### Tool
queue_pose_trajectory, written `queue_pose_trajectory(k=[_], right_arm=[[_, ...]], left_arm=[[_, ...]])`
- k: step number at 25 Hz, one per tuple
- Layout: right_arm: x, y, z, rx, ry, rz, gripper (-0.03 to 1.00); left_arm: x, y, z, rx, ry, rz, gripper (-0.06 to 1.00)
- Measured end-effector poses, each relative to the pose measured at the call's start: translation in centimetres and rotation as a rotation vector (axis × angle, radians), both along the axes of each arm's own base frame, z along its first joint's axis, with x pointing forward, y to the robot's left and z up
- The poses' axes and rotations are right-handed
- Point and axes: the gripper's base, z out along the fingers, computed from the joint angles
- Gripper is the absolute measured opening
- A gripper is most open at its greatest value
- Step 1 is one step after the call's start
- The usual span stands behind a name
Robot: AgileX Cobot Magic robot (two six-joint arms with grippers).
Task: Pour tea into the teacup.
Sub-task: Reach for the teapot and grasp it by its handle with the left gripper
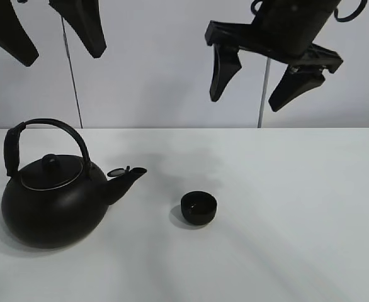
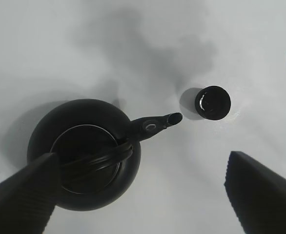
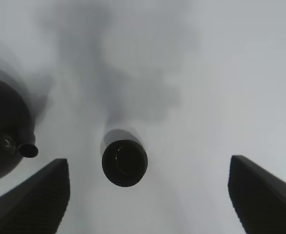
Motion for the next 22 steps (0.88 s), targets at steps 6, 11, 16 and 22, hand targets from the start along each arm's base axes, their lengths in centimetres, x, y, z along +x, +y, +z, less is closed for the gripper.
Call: queue_pose_trajectory(k=[6,11,16,22], right_arm=[[-0.33,-0.63,1.11,0.029,-0.005,-0.024,0.61],[-0.35,-0.61,1.1,0.035,0.001,-0.034,0.61],[-0.39,-0.62,1.08,0.034,0.006,-0.035,0.61],[-0.51,-0.65,1.02,0.03,0.021,-0.034,0.61]], left_arm=[[0.0,0.0,0.0,0.0,0.0,0.0,0.66],[0.0,0.0,0.0,0.0,0.0,0.0,0.66],[0.11,-0.04,0.06,-0.006,-0.013,0.002,0.66],[0.25,-0.09,0.13,-0.013,-0.03,0.005,0.66]])
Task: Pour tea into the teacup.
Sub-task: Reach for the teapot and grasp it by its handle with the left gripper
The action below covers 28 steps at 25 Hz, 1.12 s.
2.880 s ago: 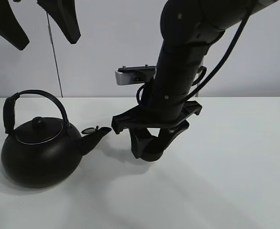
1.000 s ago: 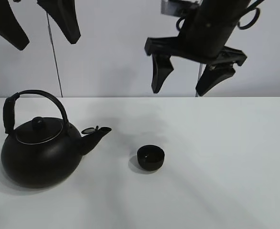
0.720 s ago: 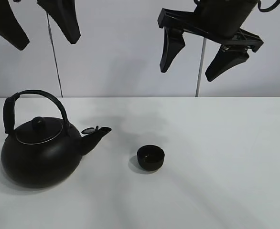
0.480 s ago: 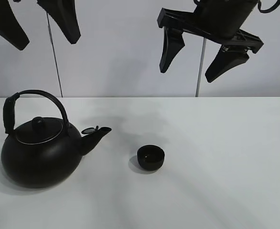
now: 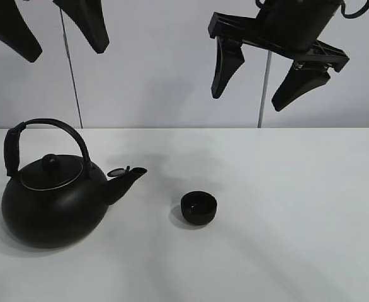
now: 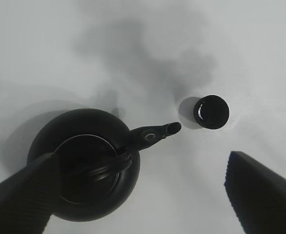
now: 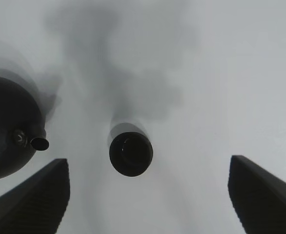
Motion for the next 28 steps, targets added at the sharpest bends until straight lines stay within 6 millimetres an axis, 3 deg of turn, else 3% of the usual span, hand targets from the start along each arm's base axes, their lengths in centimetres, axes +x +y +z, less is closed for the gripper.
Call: queue_pose_trajectory(k=[28], right_arm=[[-0.04,0.09,0.01,0.013,0.007,-0.007,0.61]], left_arm=[[0.07,-0.02,0.04,-0.004,-0.008,0.001,0.66]])
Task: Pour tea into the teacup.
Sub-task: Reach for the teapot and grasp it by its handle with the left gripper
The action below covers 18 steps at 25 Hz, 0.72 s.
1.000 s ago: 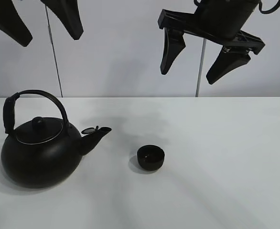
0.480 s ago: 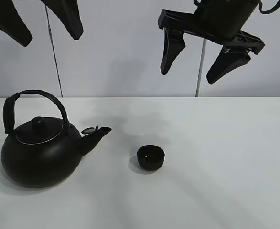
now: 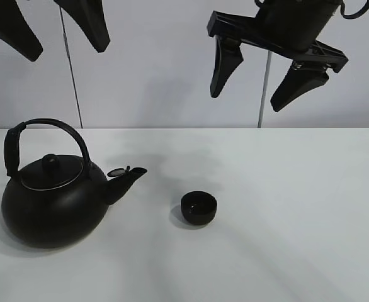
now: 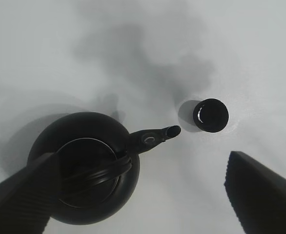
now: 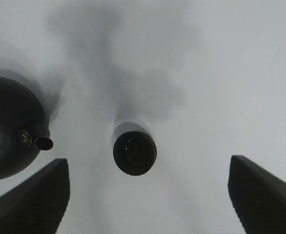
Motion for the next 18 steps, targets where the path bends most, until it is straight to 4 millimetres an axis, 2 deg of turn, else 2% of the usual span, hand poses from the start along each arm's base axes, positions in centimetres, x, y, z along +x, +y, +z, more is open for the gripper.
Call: queue_pose_trajectory(k=[11,18], right_arm=[[0.02,0.04,0.02,0.006,-0.002,-0.002,0.61],[0.63,0.17,0.35,0.03,-0.074,-0.017,0.61]], left_arm=[[0.0,0.0,0.0,0.0,0.0,0.0,0.66],[0.0,0.0,0.0,0.0,0.0,0.0,0.66]])
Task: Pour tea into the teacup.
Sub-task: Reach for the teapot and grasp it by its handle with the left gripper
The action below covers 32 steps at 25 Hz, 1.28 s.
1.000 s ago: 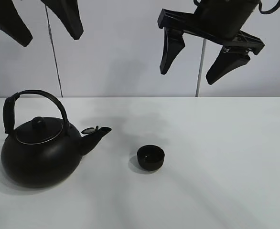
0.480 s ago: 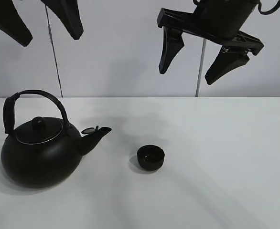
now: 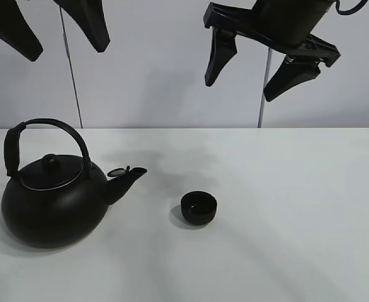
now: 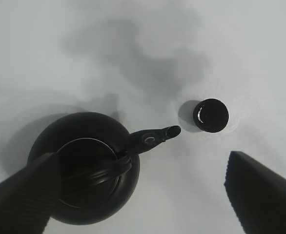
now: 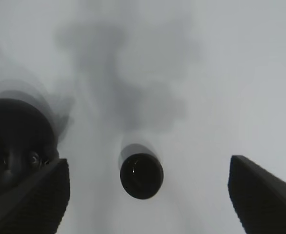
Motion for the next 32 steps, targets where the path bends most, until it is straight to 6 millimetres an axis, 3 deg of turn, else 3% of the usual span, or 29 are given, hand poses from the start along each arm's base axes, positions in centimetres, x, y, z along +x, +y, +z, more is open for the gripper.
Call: queue_pose_trajectory(k=[15,32], right_arm=[[1.6,0.3,1.2,0.066,-0.202,-0.041,0.61],[2.0,0.3,1.6,0.086,-0.262,-0.054,0.61]], left_arm=[[0.0,0.0,0.0,0.0,0.0,0.0,0.66],[0.0,0.0,0.0,0.0,0.0,0.0,0.66]])
